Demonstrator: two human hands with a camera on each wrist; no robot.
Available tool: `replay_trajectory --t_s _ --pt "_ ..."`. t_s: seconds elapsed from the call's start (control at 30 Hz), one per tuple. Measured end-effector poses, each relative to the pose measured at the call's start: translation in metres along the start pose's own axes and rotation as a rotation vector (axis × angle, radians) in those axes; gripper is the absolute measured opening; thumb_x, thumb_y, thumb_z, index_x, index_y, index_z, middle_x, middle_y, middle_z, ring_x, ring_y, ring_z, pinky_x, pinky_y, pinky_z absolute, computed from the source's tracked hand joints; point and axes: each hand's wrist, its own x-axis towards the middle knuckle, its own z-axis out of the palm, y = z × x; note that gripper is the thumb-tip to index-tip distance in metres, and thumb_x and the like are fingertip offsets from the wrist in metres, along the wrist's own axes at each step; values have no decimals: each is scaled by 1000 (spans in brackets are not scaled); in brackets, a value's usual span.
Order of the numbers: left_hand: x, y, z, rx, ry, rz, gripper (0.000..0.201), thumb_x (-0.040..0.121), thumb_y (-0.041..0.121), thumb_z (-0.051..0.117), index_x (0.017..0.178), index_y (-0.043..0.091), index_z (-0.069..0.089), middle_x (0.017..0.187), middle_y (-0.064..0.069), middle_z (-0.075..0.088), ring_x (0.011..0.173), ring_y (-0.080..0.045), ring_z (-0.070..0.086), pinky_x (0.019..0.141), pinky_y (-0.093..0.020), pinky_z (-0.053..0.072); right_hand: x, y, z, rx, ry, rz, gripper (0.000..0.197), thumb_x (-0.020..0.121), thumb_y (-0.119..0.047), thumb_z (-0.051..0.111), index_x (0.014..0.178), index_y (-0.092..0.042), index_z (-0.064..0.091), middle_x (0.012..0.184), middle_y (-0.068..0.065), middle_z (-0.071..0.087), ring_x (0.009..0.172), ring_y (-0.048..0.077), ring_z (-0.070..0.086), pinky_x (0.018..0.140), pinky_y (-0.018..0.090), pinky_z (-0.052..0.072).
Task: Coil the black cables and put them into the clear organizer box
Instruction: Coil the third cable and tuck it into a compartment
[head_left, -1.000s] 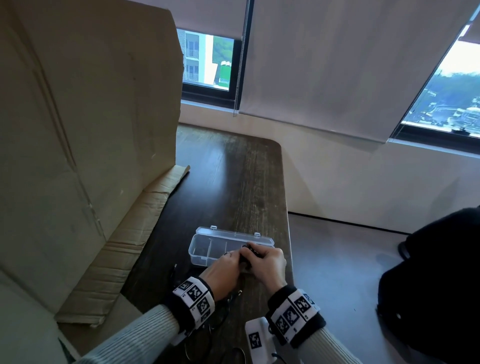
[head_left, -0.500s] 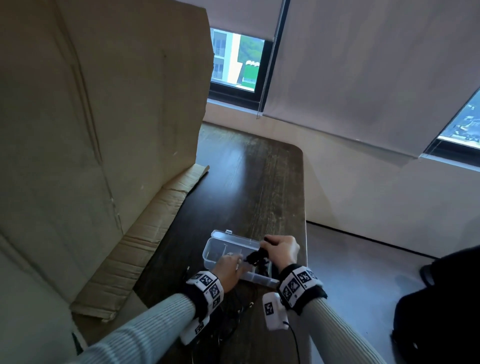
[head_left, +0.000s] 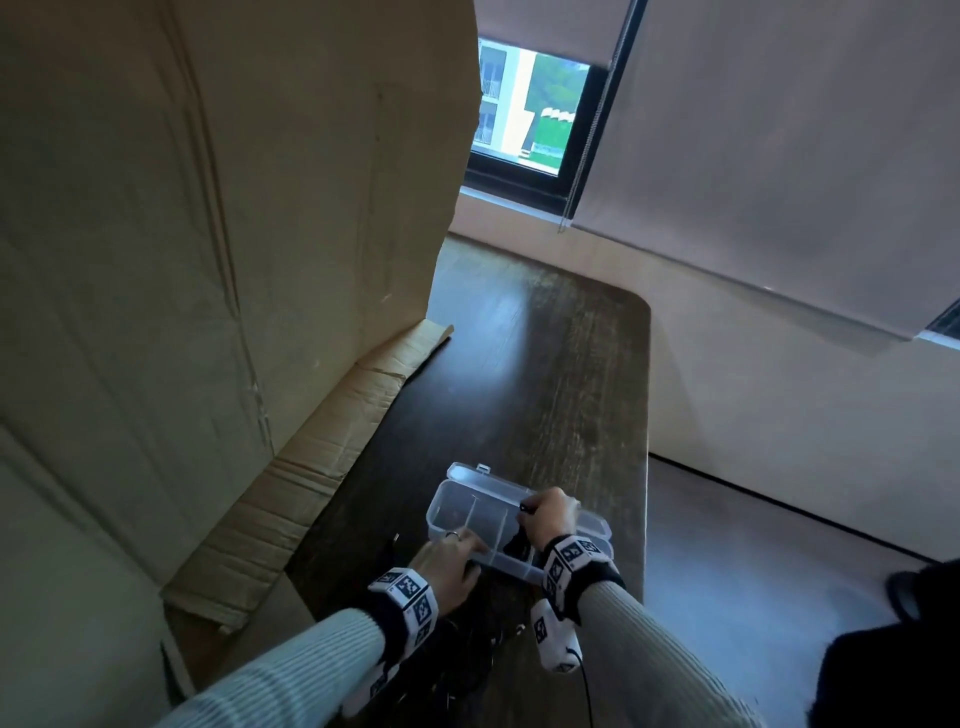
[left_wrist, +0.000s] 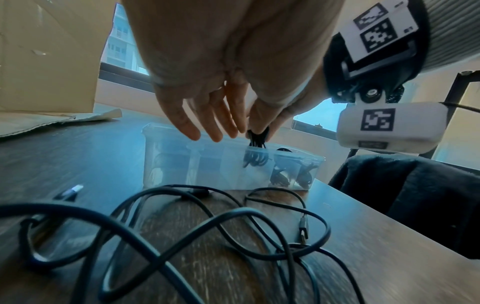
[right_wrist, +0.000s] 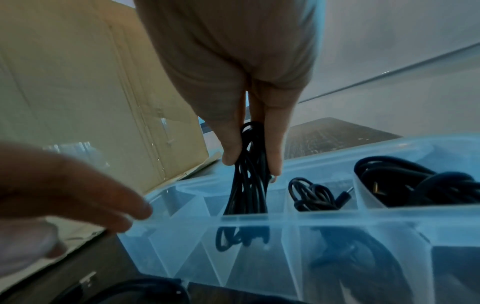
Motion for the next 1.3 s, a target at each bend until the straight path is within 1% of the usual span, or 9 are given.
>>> replay_trajectory --t_s 0.3,0.4,0.53,0.7,0.8,0.9,0.97,1.1,1.3 --pt "22 14 9 235 -140 75 36 91 27 46 126 17 52 132 -2 54 126 -23 45 105 -41 35 4 4 24 -261 -51 -12 21 85 -13 66 104 -5 65 107 15 69 100 30 66 75 32 51" --pt "27 13 12 257 -199 23 36 92 29 43 125 21 52 132 0 54 127 -21 43 107 -42 32 4 10 22 -309 -81 12 21 81 -24 71 99 -14 70 106 8 70 100 27 67 79 32 52" --pt "28 7 17 216 -244 -12 33 85 37 30 108 32 54 123 1 57 120 -25 48 99 -45 38 4 16 23 -340 -114 -47 17 80 -29 71 93 -18 73 103 5 72 103 25 66 93 34 49" --pt "31 5 22 210 -169 28 27 90 32 40 108 28 59 123 7 57 117 -21 50 96 -40 39 4 19 15 -256 -297 -118 21 88 -19 54 92 -9 72 101 12 71 101 30 65 90 38 50" --pt "31 9 20 241 -130 29 28 92 34 41 114 26 57 128 10 53 119 -17 46 98 -40 37 1 24 6 -274 -386 -137 18 89 -15 55 86 -12 73 97 6 71 96 23 64 91 37 47" --pt "33 13 22 255 -101 22 30 93 32 38 117 24 53 128 6 53 120 -18 46 99 -39 36 -3 24 6 -357 -351 -148 18 84 -8 56 70 -15 67 85 4 62 85 23 56 81 33 42" --pt "35 16 24 230 -101 22 30 94 32 39 119 27 54 130 8 53 121 -17 46 100 -38 35 -2 21 10 -358 -325 -172 17 83 -5 56 76 -7 71 83 11 66 85 30 65 71 32 47" --pt "35 22 28 282 -136 45 31 95 31 42 123 30 55 134 12 51 121 -17 45 100 -37 34 2 17 12 -420 -236 -215 18 88 -8 58 93 0 73 97 17 72 96 31 67 77 31 51" --pt "34 23 25 527 -239 161 39 97 36 33 132 29 48 139 3 47 121 -26 43 98 -44 33 -5 22 16 -436 -134 -222 16 88 -13 62 92 -1 72 100 16 71 101 30 64 83 34 49"
